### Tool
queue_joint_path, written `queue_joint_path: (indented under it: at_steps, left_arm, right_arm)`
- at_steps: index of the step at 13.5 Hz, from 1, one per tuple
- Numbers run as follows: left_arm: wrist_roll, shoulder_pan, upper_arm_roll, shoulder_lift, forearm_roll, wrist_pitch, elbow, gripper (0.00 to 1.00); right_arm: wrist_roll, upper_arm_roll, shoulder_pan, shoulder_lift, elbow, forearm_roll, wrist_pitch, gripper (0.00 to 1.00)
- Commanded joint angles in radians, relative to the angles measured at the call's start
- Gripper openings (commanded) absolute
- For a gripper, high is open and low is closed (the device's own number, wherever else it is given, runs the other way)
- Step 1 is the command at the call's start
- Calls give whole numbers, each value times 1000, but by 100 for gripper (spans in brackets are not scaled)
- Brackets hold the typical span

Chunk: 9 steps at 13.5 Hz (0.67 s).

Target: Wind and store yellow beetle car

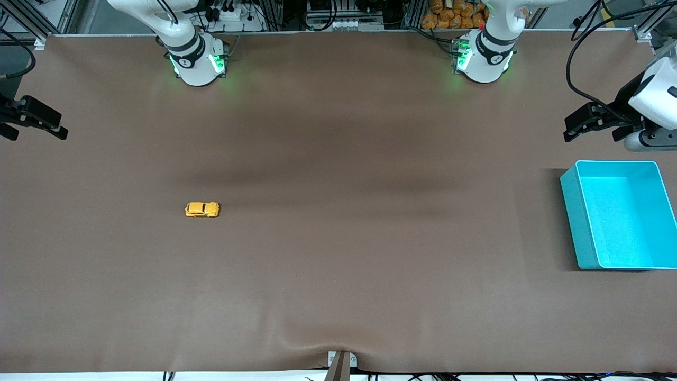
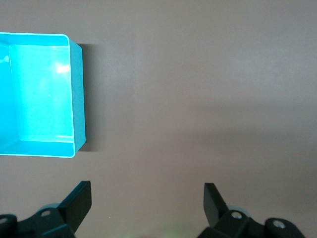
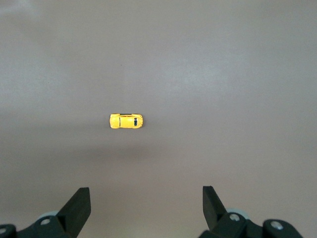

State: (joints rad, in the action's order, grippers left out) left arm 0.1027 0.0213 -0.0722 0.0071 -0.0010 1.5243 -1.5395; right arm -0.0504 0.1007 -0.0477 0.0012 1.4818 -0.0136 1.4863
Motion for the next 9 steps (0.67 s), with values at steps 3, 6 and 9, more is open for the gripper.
queue_joint_path:
  at_steps: [3,6,9]
  left_arm:
    - [-18,-8,-3,1,-1,-1,12,100]
    - [-18,-8,-3,1,-1,-1,12,100]
    - [-18,-8,-3,1,-2,-1,12,100]
  right_arm:
    - [12,-6,8,-6,-5,-12,-14,100]
    - [6,-7,0,-6,-6,-11,-14,100]
    - [6,-7,3,3,-3,-11,-14,100]
